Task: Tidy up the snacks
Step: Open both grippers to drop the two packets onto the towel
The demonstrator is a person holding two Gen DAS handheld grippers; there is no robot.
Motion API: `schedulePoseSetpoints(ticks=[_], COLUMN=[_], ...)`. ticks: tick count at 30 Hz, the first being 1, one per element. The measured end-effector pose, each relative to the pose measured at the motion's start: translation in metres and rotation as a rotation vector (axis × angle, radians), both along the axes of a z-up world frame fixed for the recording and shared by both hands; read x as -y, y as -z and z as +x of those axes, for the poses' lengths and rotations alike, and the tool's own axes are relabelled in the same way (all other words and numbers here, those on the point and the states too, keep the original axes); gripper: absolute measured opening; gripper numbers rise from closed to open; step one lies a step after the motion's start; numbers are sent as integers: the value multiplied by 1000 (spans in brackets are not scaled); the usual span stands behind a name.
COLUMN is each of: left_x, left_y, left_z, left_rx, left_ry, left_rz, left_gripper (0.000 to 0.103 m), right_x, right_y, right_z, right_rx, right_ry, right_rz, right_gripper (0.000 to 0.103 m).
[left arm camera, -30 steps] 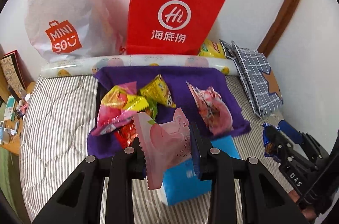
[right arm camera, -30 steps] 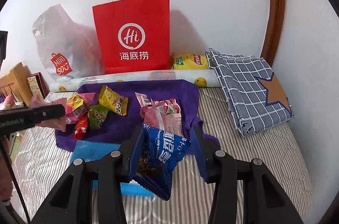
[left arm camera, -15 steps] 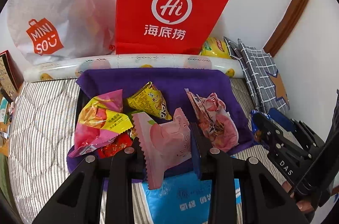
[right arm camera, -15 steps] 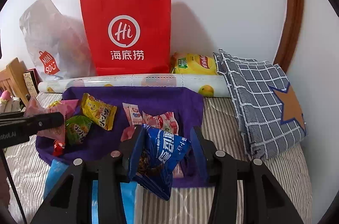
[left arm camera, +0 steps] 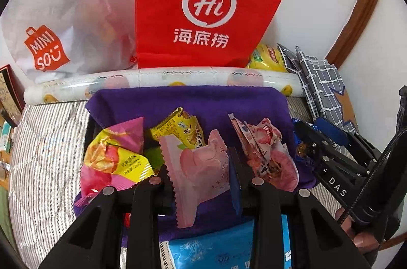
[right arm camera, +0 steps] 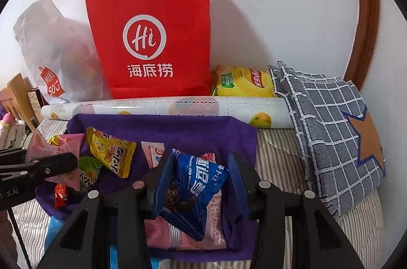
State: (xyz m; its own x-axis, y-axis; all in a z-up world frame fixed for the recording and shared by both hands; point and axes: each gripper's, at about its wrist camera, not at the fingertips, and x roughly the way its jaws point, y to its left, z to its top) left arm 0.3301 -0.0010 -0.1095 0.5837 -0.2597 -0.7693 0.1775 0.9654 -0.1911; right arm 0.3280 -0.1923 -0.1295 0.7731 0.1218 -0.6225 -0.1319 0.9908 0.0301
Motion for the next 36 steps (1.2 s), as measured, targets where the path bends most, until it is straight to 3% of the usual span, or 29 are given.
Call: schedulePoseSetpoints(ticks=[29, 31, 36], left_x=[9, 9, 7], left_y=[26, 26, 22], left_z=[11, 10, 7], left_rx=[-48, -49, -48], left_ry=[15, 15, 4], left_rz=[45, 47, 53], left_gripper=[32, 34, 52], right_x=[-3, -3, -6], right_y=[22, 23, 21], right_z=[16, 15, 13], right_rx=[-68, -70, -63], right_ry=[-13, -21, -35], right_rz=[-3, -4, 0], right_gripper=[45, 45, 46])
